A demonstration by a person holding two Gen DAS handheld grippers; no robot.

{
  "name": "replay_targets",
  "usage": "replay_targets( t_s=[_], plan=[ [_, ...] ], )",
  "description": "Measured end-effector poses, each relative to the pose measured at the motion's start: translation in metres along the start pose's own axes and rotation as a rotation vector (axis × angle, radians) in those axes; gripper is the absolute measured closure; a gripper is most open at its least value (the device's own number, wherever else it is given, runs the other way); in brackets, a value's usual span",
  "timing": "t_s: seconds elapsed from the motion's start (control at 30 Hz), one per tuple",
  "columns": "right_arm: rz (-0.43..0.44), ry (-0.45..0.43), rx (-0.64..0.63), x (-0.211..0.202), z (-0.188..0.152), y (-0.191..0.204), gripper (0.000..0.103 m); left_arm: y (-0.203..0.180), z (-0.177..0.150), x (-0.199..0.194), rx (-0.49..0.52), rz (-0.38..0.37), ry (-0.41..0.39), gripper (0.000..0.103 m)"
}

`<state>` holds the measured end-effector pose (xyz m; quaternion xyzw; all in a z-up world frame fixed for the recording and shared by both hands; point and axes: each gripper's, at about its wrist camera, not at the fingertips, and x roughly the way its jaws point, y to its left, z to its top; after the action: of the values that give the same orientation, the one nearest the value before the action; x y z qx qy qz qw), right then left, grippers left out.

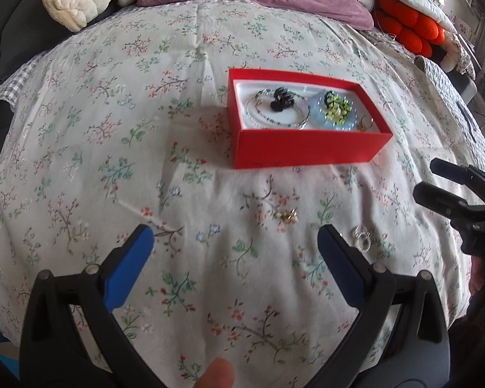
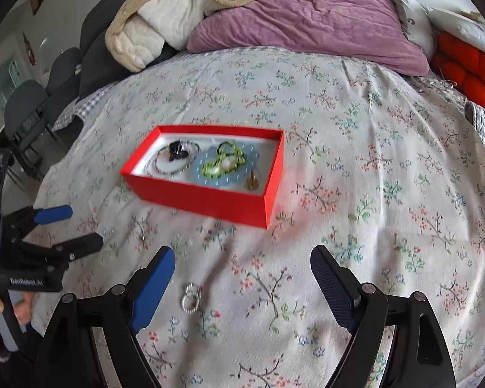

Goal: Organize jewelry

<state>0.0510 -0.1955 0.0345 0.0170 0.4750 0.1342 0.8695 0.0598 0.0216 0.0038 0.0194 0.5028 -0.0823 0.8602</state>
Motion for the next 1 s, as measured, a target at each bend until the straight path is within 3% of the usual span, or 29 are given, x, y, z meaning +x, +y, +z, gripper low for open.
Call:
replay_targets(
  t_s=[0.3,0.7,1.0],
  plan=[
    [-0.013,0.050,-0.079,0.004,-0.028,0.012,0.016,0.005,-0.023,0.005,0.047,0.033,0.032,0.002],
    [-0.041,0.102,-0.185,0.022,-0.051,0.029,0.016,-0.004,-0.041,0.023,0.145,0.018,0.082,0.002],
    [-0.035,0.137,-0.228,0.036,-0.060,0.039,0.016,-0.009,-0.034,0.032,0.160,-0.020,0.051,0.002]
  ],
)
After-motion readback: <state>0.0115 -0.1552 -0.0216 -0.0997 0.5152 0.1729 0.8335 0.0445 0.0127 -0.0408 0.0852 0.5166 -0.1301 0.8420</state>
